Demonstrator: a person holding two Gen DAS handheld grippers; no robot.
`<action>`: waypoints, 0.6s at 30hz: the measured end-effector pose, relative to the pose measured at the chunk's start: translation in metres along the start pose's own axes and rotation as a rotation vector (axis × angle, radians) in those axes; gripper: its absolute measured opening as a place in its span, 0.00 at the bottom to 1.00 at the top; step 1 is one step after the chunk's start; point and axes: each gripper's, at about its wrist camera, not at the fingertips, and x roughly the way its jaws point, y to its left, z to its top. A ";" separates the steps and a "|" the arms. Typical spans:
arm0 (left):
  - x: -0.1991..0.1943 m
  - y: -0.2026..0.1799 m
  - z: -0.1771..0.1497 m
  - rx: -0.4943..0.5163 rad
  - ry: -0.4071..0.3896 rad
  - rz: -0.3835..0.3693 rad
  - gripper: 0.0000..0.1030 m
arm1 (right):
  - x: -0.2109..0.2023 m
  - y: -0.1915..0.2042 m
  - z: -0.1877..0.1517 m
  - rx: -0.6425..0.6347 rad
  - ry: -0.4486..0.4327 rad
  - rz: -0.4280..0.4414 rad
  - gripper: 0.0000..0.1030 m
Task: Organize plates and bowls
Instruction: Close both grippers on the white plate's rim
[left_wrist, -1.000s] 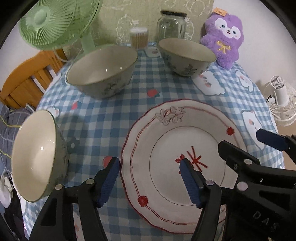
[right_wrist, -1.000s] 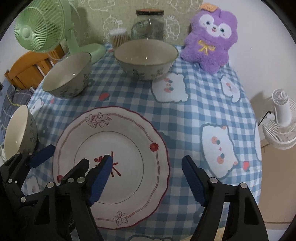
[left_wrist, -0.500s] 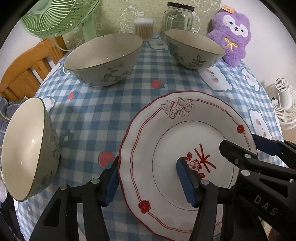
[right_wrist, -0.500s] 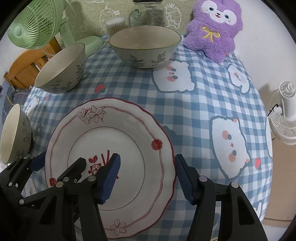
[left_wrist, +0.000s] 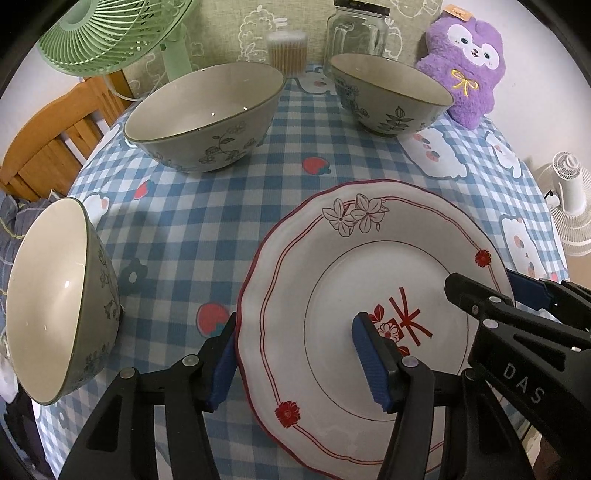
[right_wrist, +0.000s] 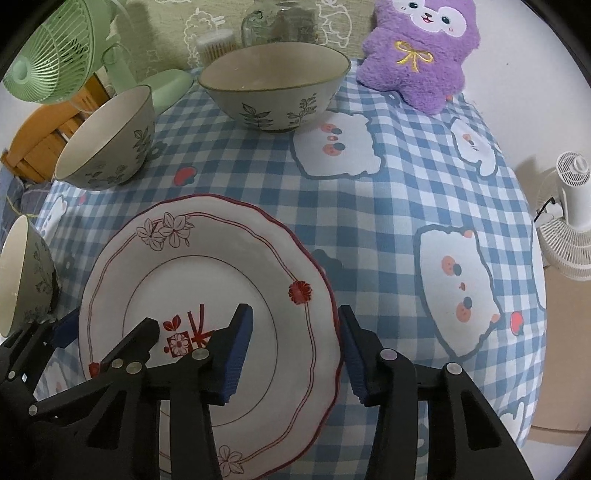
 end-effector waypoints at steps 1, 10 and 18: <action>0.000 0.000 0.000 0.002 0.000 0.001 0.60 | 0.001 0.000 0.000 -0.001 0.001 -0.002 0.48; 0.000 -0.003 -0.002 0.010 -0.009 0.009 0.60 | 0.005 0.002 0.002 -0.003 0.008 -0.027 0.48; -0.004 -0.002 -0.009 0.023 0.009 0.003 0.59 | -0.001 0.005 -0.011 0.025 0.039 -0.036 0.47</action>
